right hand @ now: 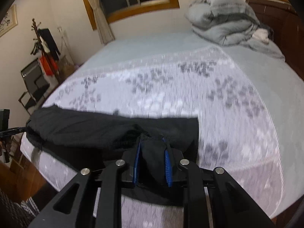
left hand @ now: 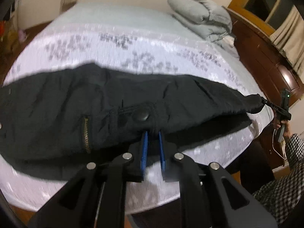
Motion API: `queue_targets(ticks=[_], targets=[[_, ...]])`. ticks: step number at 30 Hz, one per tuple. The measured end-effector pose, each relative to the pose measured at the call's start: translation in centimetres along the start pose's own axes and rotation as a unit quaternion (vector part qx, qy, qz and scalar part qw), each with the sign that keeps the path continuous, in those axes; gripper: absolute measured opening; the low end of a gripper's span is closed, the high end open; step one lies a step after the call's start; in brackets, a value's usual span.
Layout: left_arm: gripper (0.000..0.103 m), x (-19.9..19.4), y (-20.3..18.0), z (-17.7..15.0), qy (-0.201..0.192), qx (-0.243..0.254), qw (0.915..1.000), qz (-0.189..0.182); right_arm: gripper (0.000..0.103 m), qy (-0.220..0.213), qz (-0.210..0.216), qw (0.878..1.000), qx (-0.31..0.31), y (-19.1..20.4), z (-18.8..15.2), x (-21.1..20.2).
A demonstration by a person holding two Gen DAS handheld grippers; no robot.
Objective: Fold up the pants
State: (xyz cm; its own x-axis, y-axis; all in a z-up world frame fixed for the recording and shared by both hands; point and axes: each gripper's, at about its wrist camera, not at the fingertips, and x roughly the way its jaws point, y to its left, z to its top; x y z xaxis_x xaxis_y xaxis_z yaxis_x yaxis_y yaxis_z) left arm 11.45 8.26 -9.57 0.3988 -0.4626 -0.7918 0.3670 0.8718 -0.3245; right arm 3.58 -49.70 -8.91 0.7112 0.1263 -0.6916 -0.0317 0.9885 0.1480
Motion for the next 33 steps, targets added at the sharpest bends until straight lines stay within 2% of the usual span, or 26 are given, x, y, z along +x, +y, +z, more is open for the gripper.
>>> queue_targets(ticks=[1,3,4,5,6,8,10,13,14,16,19,22,25,29,30,31,32,33], targets=[[0.014,0.0,0.1,-0.6,0.001,-0.004,1.0,-0.002,0.022,0.015,-0.005,1.0,-0.001,0.0,-0.9,0.6],[0.028,0.2,0.5,-1.9,0.003,-0.015,0.9999,0.003,0.027,0.049,-0.009,0.999,-0.001,0.0,-2.7,1.8],[0.043,0.3,0.6,-2.2,0.005,-0.02,0.9998,0.006,0.031,0.059,-0.011,0.998,-0.001,-0.1,-3.3,2.2],[0.05,0.4,0.8,-2.5,0.003,-0.024,0.9996,0.011,0.034,0.071,-0.019,0.997,0.0,-0.1,-4.2,2.7],[0.051,0.5,1.0,-2.6,0.002,-0.024,0.9996,0.018,0.037,0.076,-0.027,0.997,0.0,-0.1,-4.8,3.1],[0.054,0.8,1.2,-2.6,0.002,-0.02,0.9993,0.031,0.056,0.083,-0.039,0.996,0.012,-0.6,-6.0,3.5],[0.055,1.3,1.8,-2.3,0.0,-0.026,0.9983,0.051,0.066,0.08,-0.043,0.995,0.036,-1.4,-6.5,3.1],[0.058,1.9,2.5,-1.6,-0.009,-0.042,0.9972,0.061,0.081,0.073,-0.034,0.995,0.063,-2.7,-6.4,1.6],[0.058,2.4,2.5,-1.4,-0.005,-0.04,0.9972,0.063,0.084,0.067,-0.033,0.995,0.068,-2.9,-6.1,0.9],[0.059,3.4,2.2,-1.2,0.004,-0.035,0.997,0.069,0.085,0.057,-0.031,0.996,0.067,-3.2,-5.4,-0.1],[0.065,4.6,1.4,-1.3,0.014,-0.022,0.9967,0.077,0.087,0.042,-0.023,0.997,0.059,-3.2,-3.2,-0.3],[0.072,5.3,0.4,-1.5,0.016,-0.002,0.9956,0.092,0.088,0.024,0.011,0.997,0.07,-3.8,-0.9,-0.3],[0.072,5.6,0.4,-1.6,0.019,0.0,0.9947,0.101,0.093,-0.002,0.048,0.992,0.117,-5.4,0.3,-0.7],[0.075,5.1,0.5,-1.4,0.008,-0.019,0.9946,0.102,0.093,0.051,0.073,0.98,0.18,-7.7,0.4,2.9],[0.076,5.0,0.6,-1.3,0.004,-0.023,0.9945,0.102,0.091,0.066,0.078,0.976,0.191,-8.2,0.2,4.0],[0.081,4.7,0.6,-1.3,-0.001,-0.029,0.994,0.105,0.08,0.078,0.088,0.973,0.199,-8.4,-0.1,4.8],[0.085,4.5,0.6,-1.4,-0.004,-0.033,0.9933,0.111,0.065,0.096,0.108,0.967,0.208,-8.6,-0.3,5.9],[0.085,4.4,0.5,-1.5,-0.006,-0.035,0.9929,0.113,0.059,0.105,0.117,0.965,0.211,-8.7,-0.5,6.6]])
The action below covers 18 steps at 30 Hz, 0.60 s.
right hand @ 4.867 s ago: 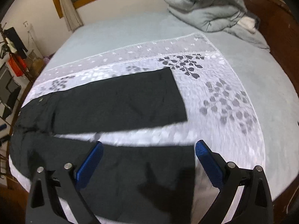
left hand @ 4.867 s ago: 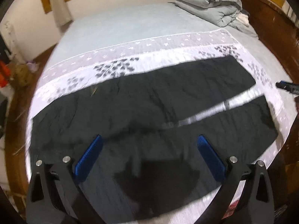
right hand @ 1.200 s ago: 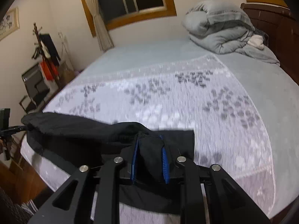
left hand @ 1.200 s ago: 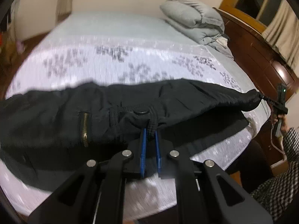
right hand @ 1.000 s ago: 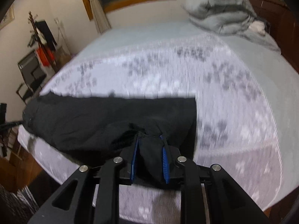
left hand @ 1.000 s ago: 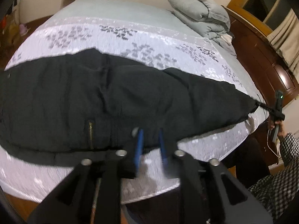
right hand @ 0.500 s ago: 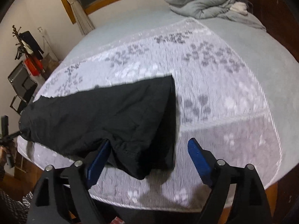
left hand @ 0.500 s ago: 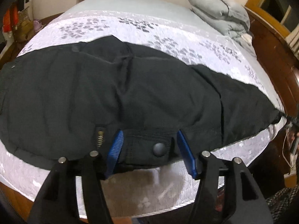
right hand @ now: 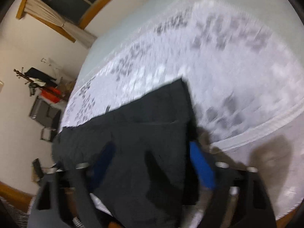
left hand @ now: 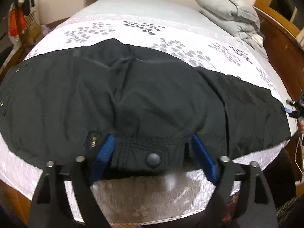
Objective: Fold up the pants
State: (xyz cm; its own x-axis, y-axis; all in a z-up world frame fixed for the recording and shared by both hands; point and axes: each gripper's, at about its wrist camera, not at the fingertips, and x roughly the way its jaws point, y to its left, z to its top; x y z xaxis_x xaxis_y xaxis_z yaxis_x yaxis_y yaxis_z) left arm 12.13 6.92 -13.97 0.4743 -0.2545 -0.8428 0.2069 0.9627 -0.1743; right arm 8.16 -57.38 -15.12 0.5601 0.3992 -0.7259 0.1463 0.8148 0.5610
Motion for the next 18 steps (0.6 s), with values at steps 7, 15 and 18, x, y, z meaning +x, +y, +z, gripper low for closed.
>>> queue_targets(ticks=[7,15,18], targets=[[0.088,0.3,0.0,-0.5,0.011,-0.016,0.9998,-0.001,0.008,0.0,-0.039,0.992,-0.118,4.6,1.7,1.4],[0.089,-0.4,-0.9,0.6,-0.044,-0.052,0.9976,0.0,0.008,-0.093,-0.034,0.976,-0.195,9.8,5.7,-2.0],[0.089,0.1,-1.4,0.8,-0.044,-0.053,0.9977,0.003,0.019,-0.027,-0.05,0.989,-0.133,5.7,6.0,1.2]])
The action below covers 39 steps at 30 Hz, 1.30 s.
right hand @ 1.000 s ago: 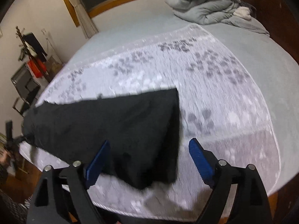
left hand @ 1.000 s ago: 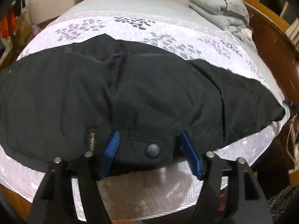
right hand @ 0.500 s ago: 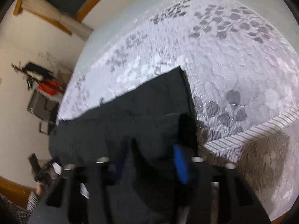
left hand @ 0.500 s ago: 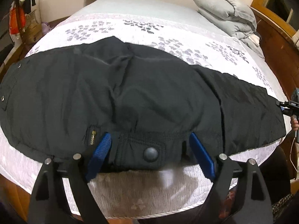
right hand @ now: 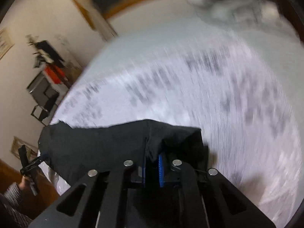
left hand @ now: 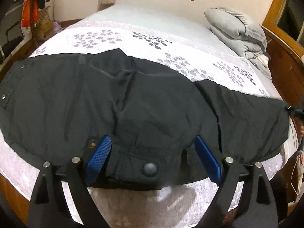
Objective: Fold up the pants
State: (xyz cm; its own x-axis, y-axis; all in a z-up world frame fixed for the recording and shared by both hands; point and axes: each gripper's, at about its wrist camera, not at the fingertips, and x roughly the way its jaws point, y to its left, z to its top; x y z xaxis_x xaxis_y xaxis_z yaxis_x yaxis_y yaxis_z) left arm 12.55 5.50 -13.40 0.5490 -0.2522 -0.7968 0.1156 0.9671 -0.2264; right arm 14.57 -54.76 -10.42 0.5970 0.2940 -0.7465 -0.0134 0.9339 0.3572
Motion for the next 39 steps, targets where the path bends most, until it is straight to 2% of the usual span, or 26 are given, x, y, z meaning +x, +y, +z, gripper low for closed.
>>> queue_targets(ticks=[1,2,4,5,6,7,9,11,13,14,18,22,24,28,32,36,39], targets=[[0.089,0.4,-0.1,0.0,0.006,0.0,1.0,0.003,0.032,0.029,-0.014,0.999,0.029,-1.7,-1.1,1.7],[0.089,0.5,-0.2,-0.1,0.008,-0.001,1.0,0.004,0.04,0.043,-0.023,0.998,0.043,-2.6,-1.9,2.4],[0.089,0.6,-0.3,-0.2,0.01,0.0,0.9999,0.005,0.04,0.047,-0.032,0.996,0.07,-4.1,-3.4,2.5],[0.089,0.5,-0.4,-0.2,0.009,0.003,0.9999,0.009,0.044,0.019,-0.012,0.994,0.109,-5.7,-4.8,0.8],[0.089,0.4,-0.4,-0.2,0.007,0.006,0.9999,0.013,0.049,0.019,-0.012,0.994,0.109,-5.7,-4.8,0.8],[0.089,0.2,-0.5,-0.2,0.005,0.009,0.9998,0.016,0.058,0.007,-0.004,0.992,0.124,-6.2,-5.6,-0.1],[0.089,0.0,-0.3,-0.2,0.002,0.007,0.9998,0.021,0.061,-0.004,-0.003,0.991,0.137,-6.6,-7.4,-1.9],[0.089,-0.2,0.1,-0.1,-0.004,-0.003,0.9996,0.026,0.068,0.0,-0.002,0.989,0.15,-6.8,-9.2,-2.9],[0.089,-0.4,0.4,-0.1,-0.009,-0.017,0.9995,0.027,0.074,0.011,0.017,0.985,0.172,-7.2,-11.6,-3.3],[0.089,-0.4,0.5,-0.1,-0.009,-0.026,0.9993,0.027,0.074,0.024,0.032,0.981,0.187,-7.6,-13.3,-3.1],[0.089,-0.8,0.8,-0.4,-0.009,-0.047,0.9986,0.021,0.076,0.035,0.052,0.976,0.207,-7.8,-15.9,-2.4],[0.09,-1.2,0.7,-0.7,-0.01,-0.044,0.9984,0.033,0.076,0.015,0.094,0.968,0.232,-7.9,-16.2,-1.4],[0.09,-1.3,0.9,-0.9,-0.007,-0.039,0.998,0.05,0.076,0.02,0.09,0.973,0.21,-6.9,-15.5,-0.4],[0.091,-1.0,1.6,-1.0,-0.003,-0.043,0.9966,0.07,0.049,0.025,0.082,0.976,0.201,-6.4,-15.0,0.4],[0.091,-0.5,1.9,-0.9,0.004,-0.044,0.9961,0.076,0.02,-0.008,0.084,0.985,0.153,-4.2,-12.0,-1.3],[0.092,0.0,1.5,-0.7,-0.003,-0.046,0.9965,0.07,0.015,-0.037,0.052,0.991,0.118,-2.3,-8.4,-4.0],[0.092,1.3,0.4,-0.2,-0.015,-0.058,0.9972,0.046,0.013,-0.056,0.033,0.991,0.121,-3.1,-6.5,-6.3]])
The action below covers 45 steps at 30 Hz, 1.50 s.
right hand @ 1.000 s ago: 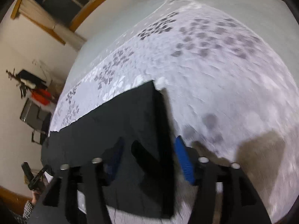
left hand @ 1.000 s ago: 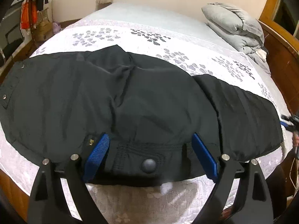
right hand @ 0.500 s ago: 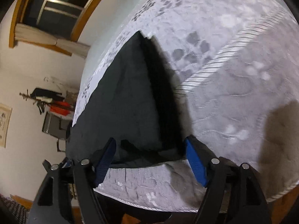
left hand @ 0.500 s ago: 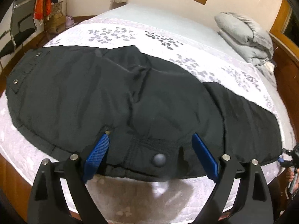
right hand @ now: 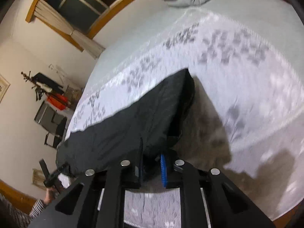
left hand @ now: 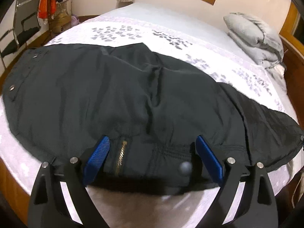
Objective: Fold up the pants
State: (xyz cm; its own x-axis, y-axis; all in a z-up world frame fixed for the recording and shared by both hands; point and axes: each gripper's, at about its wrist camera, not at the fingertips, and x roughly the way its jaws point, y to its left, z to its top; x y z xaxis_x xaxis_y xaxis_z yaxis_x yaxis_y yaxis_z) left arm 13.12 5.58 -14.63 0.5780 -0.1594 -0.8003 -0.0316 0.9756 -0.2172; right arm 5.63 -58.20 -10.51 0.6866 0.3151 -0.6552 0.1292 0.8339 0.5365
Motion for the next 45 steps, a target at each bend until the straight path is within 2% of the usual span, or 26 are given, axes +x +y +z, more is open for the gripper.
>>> queue_targets(ticks=[1,2,5,7,9,11,12,14,15,16,19,21,22,24,26,27,28,29,32,38,43,45], targets=[[0.092,0.4,-0.4,0.2,-0.002,-0.003,1.0,-0.008,0.013,0.0,0.0,1.0,0.0,0.0,0.0,0.0],[0.092,1.0,-1.2,0.4,-0.004,-0.006,0.9997,-0.021,0.013,-0.018,-0.025,0.999,0.008,-1.2,1.4,-1.3],[0.094,2.6,-4.0,0.7,-0.008,-0.005,0.9985,-0.054,0.013,-0.035,-0.06,0.997,0.025,-3.6,2.6,-2.3],[0.096,3.4,-6.3,0.7,-0.009,0.018,0.9976,-0.066,0.014,-0.028,-0.089,0.995,0.037,-6.0,2.2,-2.3],[0.096,3.8,-8.1,0.5,-0.009,0.052,0.9967,-0.061,0.018,-0.004,-0.122,0.992,0.043,-7.6,1.5,-1.3],[0.096,3.7,-8.8,0.2,-0.004,0.081,0.9955,-0.049,0.036,0.004,-0.148,0.988,0.042,-8.3,0.5,-0.6],[0.096,3.4,-8.7,0.1,0.002,0.089,0.9949,-0.047,0.037,0.001,-0.155,0.987,0.037,-8.5,0.3,-0.8],[0.096,2.2,-7.7,-0.2,0.005,0.081,0.996,-0.037,0.053,-0.01,-0.162,0.986,0.034,-8.4,-0.3,-1.1],[0.096,1.4,-7.1,-0.2,0.004,0.073,0.9968,-0.031,0.058,-0.019,-0.169,0.985,0.037,-8.3,-0.6,-1.5],[0.096,0.0,-5.6,-0.2,-0.001,0.055,0.9983,-0.02,0.068,-0.028,-0.177,0.983,0.039,-8.2,-0.8,-2.1],[0.096,-3.7,-0.1,-0.2,-0.012,-0.027,0.9992,0.026,0.068,-0.057,-0.212,0.975,0.033,-7.1,-1.7,-3.8],[0.096,-5.7,3.9,-0.6,-0.017,-0.097,0.9944,0.04,0.069,-0.075,-0.213,0.974,0.024,-5.8,-2.5,-4.9],[0.095,-6.4,6.7,-1.1,-0.013,-0.151,0.9879,0.034,0.068,-0.075,-0.208,0.975,0.02,-5.3,-2.6,-4.9],[0.093,-6.8,9.8,-1.8,0.0,-0.218,0.9758,0.005,0.068,-0.068,-0.204,0.977,0.007,-3.8,-3.1,-4.5],[0.058,-6.9,11.3,-2.2,0.004,-0.26,0.9647,-0.039,0.068,-0.056,-0.2,0.978,-0.012,-2.4,-3.8,-4.0],[0.057,-6.7,11.8,-2.3,0.009,-0.277,0.9585,-0.069,0.068,-0.053,-0.199,0.979,-0.016,-2.0,-4.1,-3.6],[0.059,-6.6,11.9,-2.4,0.01,-0.287,0.9541,-0.085,0.068,-0.047,-0.196,0.979,-0.021,-1.4,-4.4,-3.2],[0.066,-6.4,11.9,-2.5,0.012,-0.292,0.9517,-0.095,0.068,-0.041,-0.195,0.98,-0.026,-1.0,-4.6,-2.7],[0.073,-6.2,11.8,-3.0,0.014,-0.311,0.9418,-0.127,0.069,-0.022,-0.198,0.979,-0.036,-0.2,-5.2,-1.3],[0.075,-5.9,11.9,-3.4,0.013,-0.327,0.9344,-0.14,0.068,-0.009,-0.19,0.981,-0.039,0.9,-5.8,0.0],[0.074,-4.4,11.5,-2.4,0.022,-0.325,0.9362,-0.133,0.07,-0.005,-0.185,0.982,-0.046,1.8,-6.0,0.6],[0.067,-4.1,11.4,-2.2,0.017,-0.331,0.934,-0.134,0.071,0.0,-0.188,0.981,-0.049,1.9,-6.0,1.2]])
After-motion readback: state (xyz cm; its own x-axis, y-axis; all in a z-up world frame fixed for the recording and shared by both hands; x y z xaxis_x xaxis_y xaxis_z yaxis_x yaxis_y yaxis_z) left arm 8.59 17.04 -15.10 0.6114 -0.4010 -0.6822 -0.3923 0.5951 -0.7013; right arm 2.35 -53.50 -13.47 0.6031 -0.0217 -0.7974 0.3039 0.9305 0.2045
